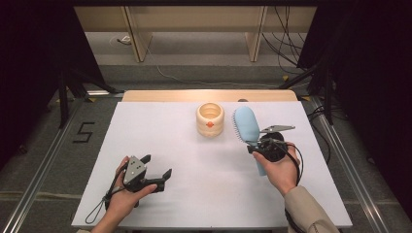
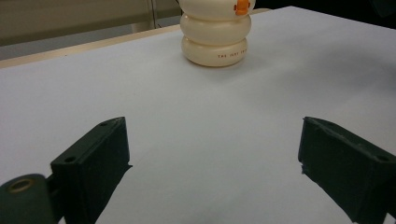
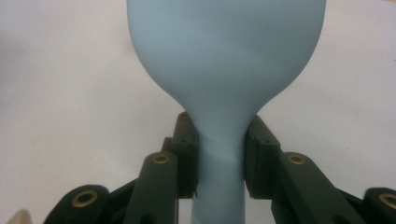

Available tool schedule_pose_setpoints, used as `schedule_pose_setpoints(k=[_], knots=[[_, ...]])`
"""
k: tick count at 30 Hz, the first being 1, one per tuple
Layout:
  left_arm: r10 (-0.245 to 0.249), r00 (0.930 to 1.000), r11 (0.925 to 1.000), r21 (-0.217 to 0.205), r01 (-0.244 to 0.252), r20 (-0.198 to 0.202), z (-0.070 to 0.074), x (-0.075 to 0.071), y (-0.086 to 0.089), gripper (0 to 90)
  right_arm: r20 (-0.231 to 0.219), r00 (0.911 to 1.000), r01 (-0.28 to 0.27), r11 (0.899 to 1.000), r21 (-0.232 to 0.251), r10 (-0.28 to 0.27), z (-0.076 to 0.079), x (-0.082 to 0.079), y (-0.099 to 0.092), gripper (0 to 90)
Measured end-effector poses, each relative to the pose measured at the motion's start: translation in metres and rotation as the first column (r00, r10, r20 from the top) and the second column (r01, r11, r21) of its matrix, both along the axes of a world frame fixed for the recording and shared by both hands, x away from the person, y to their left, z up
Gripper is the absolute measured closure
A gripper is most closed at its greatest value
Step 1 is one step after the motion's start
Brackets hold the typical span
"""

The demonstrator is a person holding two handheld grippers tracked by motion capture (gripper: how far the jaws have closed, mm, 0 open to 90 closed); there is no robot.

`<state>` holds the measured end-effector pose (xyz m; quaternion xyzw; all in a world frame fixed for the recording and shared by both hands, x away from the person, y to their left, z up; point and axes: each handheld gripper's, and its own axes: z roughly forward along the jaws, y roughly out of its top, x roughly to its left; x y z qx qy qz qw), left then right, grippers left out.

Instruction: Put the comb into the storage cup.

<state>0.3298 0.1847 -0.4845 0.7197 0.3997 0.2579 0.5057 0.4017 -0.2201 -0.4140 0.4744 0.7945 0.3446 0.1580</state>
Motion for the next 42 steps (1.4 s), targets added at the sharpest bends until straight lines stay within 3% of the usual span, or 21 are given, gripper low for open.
schedule_pose_setpoints(k=[18,24,30,39,42], knots=[[0.001,1.0,1.0,-0.001,-0.001,0.001,0.0,0.0,-0.001,8.5,0.045,0.9989,-0.016,0.998,0.068,0.013,0.003,-0.003,0.014,70.3],[0.0,1.0,1.0,-0.001,0.0,0.0,0.0,0.0,-0.001,8.6,0.032,0.9992,-0.027,0.996,0.091,0.024,0.003,-0.003,0.018,70.3],[-0.006,1.0,1.0,-0.003,0.006,0.0,0.002,0.0,-0.004,8.8,0.048,0.9985,-0.033,0.993,0.109,0.027,0.003,-0.003,0.023,70.3],[-0.027,0.9995,0.9988,-0.04,0.026,-0.014,0.006,-0.001,-0.012,9.8,0.063,0.9973,-0.045,0.992,0.116,0.038,0.004,-0.004,0.031,70.3],[-0.027,0.999,0.9964,-0.081,0.024,-0.035,0.009,0.0,-0.015,10.4,0.07,0.9968,-0.048,0.992,0.121,0.04,0.004,-0.004,0.032,70.3]])
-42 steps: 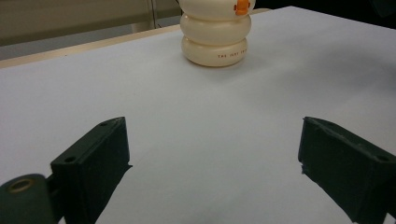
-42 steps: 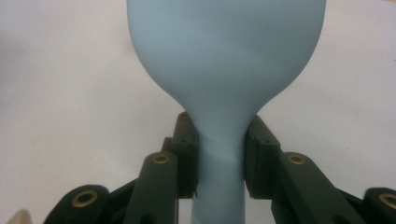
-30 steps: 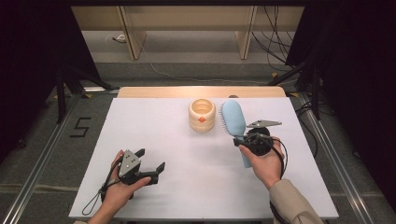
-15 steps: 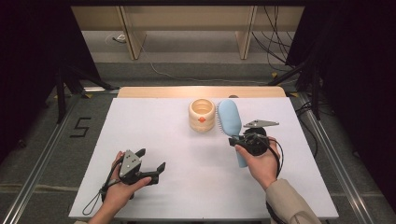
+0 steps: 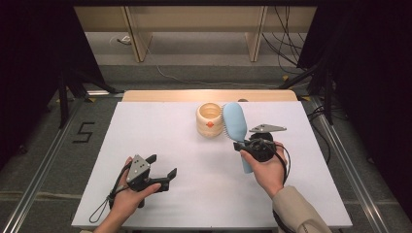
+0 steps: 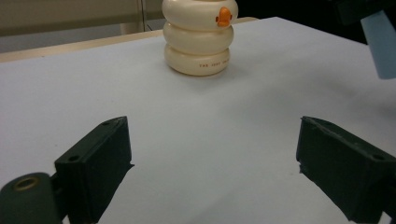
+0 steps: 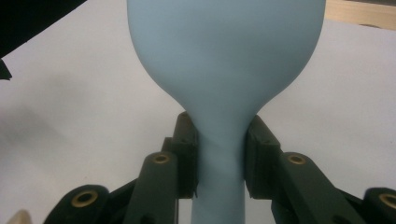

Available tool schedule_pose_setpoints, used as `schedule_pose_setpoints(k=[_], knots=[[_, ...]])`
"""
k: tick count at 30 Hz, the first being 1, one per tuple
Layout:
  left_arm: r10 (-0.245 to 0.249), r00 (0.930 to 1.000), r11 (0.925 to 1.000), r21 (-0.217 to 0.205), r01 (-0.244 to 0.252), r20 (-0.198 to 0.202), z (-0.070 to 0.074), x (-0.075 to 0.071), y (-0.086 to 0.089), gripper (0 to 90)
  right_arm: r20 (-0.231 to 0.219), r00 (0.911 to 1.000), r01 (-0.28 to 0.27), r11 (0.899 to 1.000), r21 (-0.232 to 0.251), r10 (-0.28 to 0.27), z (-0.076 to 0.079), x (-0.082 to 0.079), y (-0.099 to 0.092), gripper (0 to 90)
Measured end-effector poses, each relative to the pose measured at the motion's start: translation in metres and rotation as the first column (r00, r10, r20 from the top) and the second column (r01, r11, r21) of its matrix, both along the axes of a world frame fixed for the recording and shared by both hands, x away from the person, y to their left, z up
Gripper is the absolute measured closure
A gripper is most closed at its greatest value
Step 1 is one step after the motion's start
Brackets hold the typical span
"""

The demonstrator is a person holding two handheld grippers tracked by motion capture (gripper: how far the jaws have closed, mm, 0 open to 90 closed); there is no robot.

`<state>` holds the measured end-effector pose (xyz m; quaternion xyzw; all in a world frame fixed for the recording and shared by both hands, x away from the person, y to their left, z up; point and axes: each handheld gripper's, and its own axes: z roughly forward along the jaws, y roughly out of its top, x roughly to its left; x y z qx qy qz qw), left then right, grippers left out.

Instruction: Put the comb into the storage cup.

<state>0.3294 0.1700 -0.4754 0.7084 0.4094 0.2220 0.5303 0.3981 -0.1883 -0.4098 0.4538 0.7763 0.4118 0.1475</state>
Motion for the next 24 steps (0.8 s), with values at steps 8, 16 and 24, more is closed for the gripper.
schedule_pose_setpoints(k=[8,16,24], knots=[[-0.014,0.9998,0.9997,-0.02,0.013,-0.014,0.006,0.001,-0.01,12.1,0.003,1.0,-0.006,1.0,0.006,0.006,0.0,0.0,0.004,70.3],[-0.004,0.9994,0.9998,-0.02,0.004,-0.036,0.008,0.004,-0.017,13.3,0.019,0.9998,-0.006,1.0,0.012,0.006,0.002,-0.001,0.01,70.3],[-0.019,0.9986,0.9998,-0.005,0.018,-0.05,0.01,0.005,-0.027,13.8,0.035,0.9993,-0.016,1.0,0.017,0.015,0.002,-0.001,0.017,70.3]])
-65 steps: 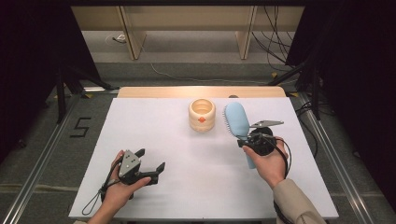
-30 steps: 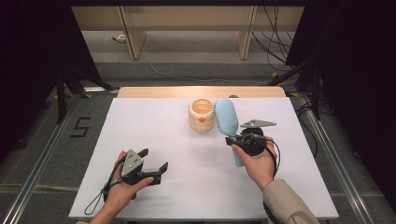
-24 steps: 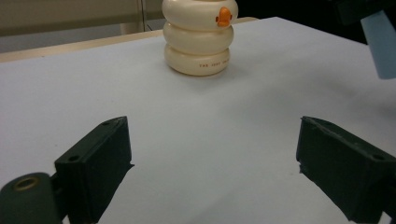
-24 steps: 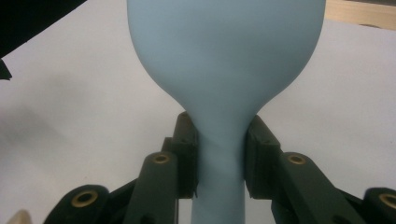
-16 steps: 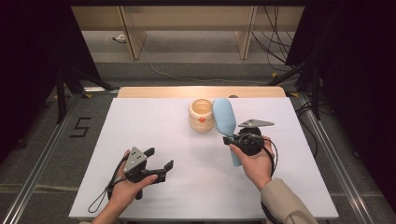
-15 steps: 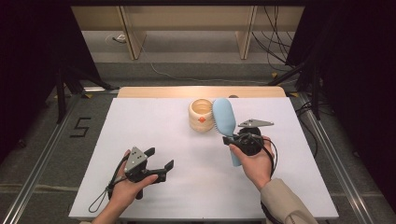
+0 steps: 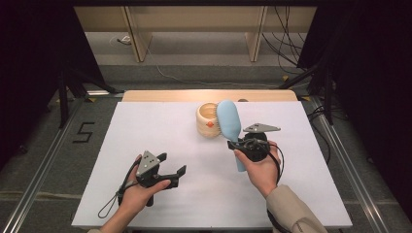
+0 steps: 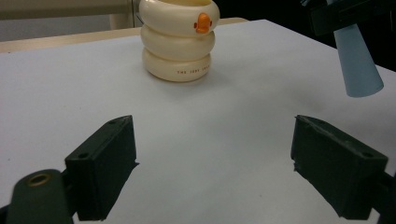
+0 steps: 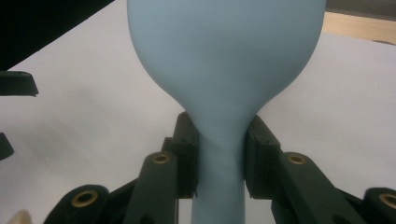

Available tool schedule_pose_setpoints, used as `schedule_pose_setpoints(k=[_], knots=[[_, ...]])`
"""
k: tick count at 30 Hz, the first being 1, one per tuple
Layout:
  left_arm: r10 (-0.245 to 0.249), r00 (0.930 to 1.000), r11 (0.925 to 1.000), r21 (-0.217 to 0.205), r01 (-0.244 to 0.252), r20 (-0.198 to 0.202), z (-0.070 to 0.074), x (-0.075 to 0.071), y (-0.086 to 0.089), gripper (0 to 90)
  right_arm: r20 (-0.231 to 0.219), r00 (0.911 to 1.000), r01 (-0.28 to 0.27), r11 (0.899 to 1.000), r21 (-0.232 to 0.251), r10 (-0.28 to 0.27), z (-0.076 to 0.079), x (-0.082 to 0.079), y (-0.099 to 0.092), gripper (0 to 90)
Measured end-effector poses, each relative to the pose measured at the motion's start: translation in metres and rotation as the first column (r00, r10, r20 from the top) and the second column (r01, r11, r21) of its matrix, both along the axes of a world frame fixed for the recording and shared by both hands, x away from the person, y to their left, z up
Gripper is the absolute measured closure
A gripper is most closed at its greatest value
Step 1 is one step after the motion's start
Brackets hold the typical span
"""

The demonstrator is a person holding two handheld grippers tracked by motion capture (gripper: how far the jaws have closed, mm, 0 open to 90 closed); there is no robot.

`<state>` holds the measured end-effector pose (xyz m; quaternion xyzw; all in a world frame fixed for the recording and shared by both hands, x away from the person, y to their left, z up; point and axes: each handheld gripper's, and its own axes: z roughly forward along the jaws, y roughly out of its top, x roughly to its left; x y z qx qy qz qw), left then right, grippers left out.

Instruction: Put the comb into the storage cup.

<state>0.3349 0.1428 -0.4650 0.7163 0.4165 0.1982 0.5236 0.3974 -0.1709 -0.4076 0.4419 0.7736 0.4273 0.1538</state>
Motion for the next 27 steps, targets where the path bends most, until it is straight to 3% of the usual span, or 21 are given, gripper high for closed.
schedule_pose_setpoints(k=[27], knots=[[-0.089,0.9957,0.9956,0.026,0.09,-0.024,0.004,0.011,-0.041,11.7,0.017,0.9987,-0.048,0.999,0.004,0.048,0.001,-0.001,0.025,70.3]])
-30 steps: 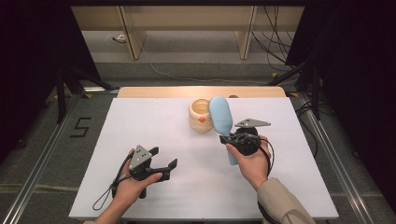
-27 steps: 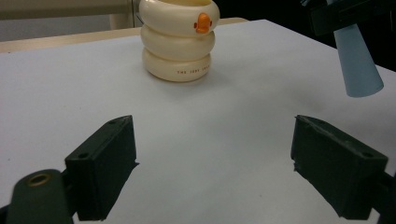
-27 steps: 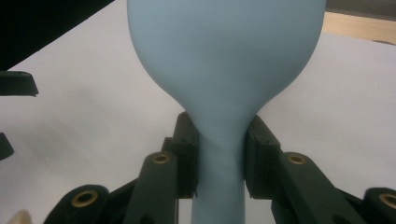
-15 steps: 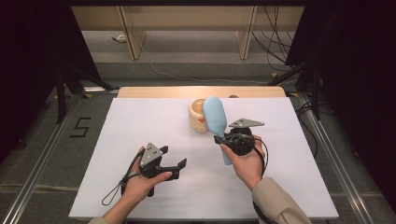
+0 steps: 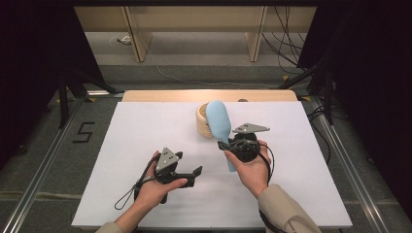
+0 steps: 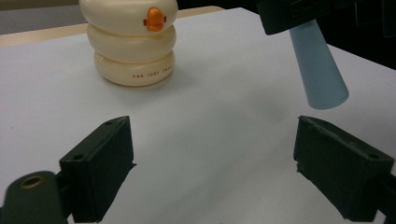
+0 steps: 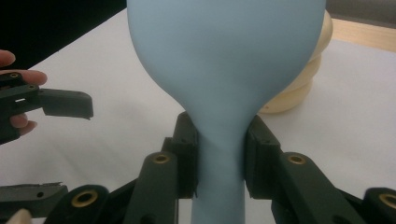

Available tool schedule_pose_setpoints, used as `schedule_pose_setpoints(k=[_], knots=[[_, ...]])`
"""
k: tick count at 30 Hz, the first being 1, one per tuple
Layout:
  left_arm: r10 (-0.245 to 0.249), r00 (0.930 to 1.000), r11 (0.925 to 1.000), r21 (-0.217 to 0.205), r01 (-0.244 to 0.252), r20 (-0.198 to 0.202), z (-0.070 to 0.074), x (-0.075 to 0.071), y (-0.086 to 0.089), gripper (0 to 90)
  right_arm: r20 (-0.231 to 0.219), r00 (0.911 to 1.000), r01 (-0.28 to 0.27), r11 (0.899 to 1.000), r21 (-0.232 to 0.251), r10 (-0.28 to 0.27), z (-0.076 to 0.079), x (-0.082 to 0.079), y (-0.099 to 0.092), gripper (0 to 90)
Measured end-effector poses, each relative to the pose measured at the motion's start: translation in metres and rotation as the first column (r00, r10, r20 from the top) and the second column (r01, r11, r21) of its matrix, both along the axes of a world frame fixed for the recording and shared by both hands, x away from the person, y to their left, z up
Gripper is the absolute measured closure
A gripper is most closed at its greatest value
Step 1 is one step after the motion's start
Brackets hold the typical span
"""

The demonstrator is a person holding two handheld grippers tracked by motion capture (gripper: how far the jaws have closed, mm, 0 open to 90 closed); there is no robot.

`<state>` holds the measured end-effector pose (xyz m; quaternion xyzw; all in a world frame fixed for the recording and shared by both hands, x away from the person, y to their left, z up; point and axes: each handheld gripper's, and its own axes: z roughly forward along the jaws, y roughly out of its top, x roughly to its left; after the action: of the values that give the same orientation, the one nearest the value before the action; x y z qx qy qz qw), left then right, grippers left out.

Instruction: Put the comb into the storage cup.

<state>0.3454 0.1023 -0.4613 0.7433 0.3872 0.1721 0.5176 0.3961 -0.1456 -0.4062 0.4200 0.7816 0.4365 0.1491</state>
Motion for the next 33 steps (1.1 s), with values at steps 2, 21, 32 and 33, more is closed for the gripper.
schedule_pose_setpoints(k=[2,21,32,33], knots=[[-0.004,1.0,1.0,-0.001,0.004,-0.002,0.0,0.0,-0.002,11.6,-0.001,1.0,-0.004,1.0,-0.003,0.004,0.0,0.0,0.001,70.3],[-0.064,0.9978,0.9979,-0.004,0.064,-0.018,-0.001,0.002,-0.025,10.2,0.005,0.9997,-0.025,1.0,0.002,0.025,-0.001,-0.002,0.014,70.3],[-0.08,0.9964,0.9965,-0.029,0.079,-0.028,0.001,0.003,-0.033,10.5,0.007,0.9993,-0.038,0.999,0.003,0.038,-0.003,-0.003,0.02,70.3],[-0.081,0.9963,0.9963,-0.032,0.08,-0.031,0.0,0.004,-0.034,10.7,0.006,0.9993,-0.037,0.999,0.004,0.037,-0.003,-0.003,0.02,70.3]])
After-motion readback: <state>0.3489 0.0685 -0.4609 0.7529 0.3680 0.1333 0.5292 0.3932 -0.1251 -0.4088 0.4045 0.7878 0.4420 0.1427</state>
